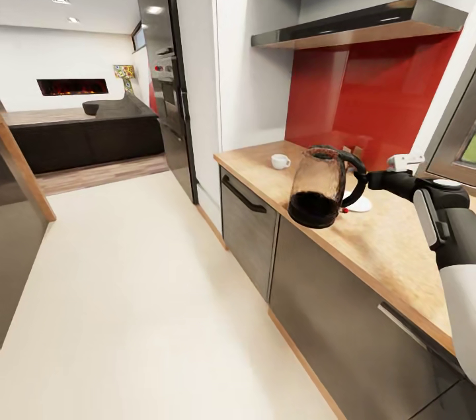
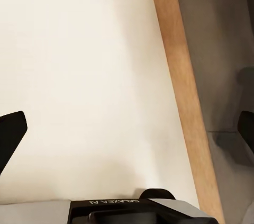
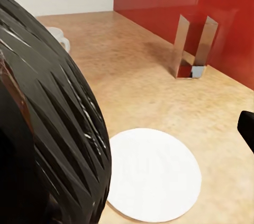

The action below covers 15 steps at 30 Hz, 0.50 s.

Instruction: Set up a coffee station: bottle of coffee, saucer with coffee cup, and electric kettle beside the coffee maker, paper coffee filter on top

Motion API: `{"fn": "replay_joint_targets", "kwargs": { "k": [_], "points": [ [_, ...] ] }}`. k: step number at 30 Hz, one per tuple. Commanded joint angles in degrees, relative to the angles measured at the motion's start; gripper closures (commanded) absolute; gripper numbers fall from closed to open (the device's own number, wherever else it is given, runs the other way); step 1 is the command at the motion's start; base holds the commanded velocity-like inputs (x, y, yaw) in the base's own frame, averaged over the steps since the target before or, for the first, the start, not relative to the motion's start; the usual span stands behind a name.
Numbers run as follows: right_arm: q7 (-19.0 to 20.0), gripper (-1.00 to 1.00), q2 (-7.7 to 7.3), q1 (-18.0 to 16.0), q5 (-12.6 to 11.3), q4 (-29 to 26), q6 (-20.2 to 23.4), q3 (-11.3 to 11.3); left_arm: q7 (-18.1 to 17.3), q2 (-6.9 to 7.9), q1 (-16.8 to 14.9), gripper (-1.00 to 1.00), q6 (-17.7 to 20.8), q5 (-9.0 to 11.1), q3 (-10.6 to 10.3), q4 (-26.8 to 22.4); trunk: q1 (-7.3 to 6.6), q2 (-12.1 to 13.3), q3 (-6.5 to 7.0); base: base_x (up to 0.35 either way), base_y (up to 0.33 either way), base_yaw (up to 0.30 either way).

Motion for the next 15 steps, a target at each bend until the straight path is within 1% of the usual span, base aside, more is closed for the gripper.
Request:
{"fn": "replay_joint_targets", "kwargs": {
  "k": [1, 15],
  "points": [
    [0.1, -1.0, 0.0, 0.0, -0.3, 0.0, 0.4, -0.1, -0.1, 0.01, 0.0, -1.0, -0.3, 0.4, -0.5, 0.0, 0.0, 0.0, -0.06, 0.005, 0.0, 0.0],
    [0.2, -1.0, -0.02, 0.0, -0.4, 0.0, 0.4, -0.1, -0.1, 0.01, 0.0, -1.0, -0.3, 0.4, -0.5, 0.0, 0.0, 0.0, -0.06, 0.001, 0.0, 0.0]
  ]
}}
